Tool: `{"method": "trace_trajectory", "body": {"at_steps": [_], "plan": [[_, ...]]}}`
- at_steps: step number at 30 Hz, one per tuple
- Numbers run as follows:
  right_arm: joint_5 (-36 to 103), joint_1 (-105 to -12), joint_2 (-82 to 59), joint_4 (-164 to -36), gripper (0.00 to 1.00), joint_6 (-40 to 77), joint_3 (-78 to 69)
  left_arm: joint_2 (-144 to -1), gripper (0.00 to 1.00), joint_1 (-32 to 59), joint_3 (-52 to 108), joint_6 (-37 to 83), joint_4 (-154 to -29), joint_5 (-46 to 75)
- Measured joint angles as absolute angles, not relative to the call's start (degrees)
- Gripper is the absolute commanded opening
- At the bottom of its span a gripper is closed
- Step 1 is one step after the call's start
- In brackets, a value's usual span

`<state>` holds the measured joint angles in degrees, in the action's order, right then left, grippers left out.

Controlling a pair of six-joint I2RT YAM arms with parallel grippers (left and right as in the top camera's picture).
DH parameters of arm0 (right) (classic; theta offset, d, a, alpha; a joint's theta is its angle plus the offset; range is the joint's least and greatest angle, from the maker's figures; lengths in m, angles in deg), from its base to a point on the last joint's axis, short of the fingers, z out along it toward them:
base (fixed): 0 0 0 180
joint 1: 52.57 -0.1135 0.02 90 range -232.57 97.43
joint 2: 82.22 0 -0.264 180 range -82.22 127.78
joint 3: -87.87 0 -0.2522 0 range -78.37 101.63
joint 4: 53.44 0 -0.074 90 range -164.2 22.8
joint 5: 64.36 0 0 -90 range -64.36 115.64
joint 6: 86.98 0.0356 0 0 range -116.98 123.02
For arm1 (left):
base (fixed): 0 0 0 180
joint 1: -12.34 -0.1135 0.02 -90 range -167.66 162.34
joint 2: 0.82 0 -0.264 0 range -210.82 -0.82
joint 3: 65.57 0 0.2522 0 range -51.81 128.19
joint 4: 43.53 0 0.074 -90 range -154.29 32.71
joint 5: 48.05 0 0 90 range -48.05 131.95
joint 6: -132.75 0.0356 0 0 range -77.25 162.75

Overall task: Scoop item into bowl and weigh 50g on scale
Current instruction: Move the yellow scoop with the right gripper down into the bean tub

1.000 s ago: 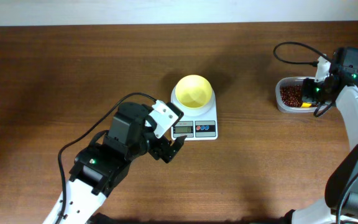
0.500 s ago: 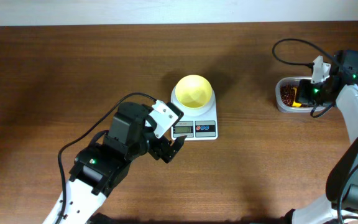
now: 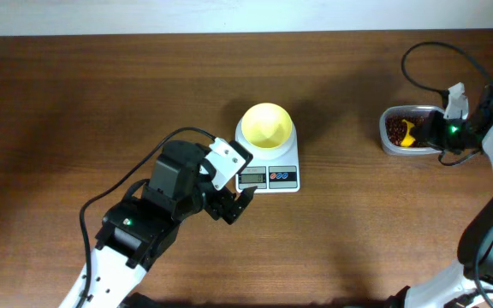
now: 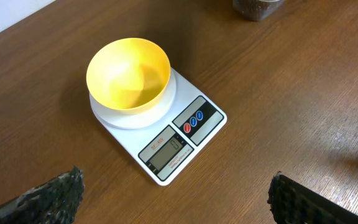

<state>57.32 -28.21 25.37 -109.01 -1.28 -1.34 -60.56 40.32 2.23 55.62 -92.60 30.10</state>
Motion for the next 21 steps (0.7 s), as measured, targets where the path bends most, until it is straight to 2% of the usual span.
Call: {"method": "trace_trajectory", "body": {"at_steps": [11, 21], "plan": [[64.56, -20.54, 27.68, -110.19, 0.04, 0.91, -1.66, -60.56, 0.99, 40.32, 2.23, 55.62, -92.60, 30.10], [72.82, -17.13, 28.12, -110.40, 0.04, 1.08, -1.99, -60.56, 0.99, 40.32, 2.23, 55.62, -92.60, 30.10]]}}
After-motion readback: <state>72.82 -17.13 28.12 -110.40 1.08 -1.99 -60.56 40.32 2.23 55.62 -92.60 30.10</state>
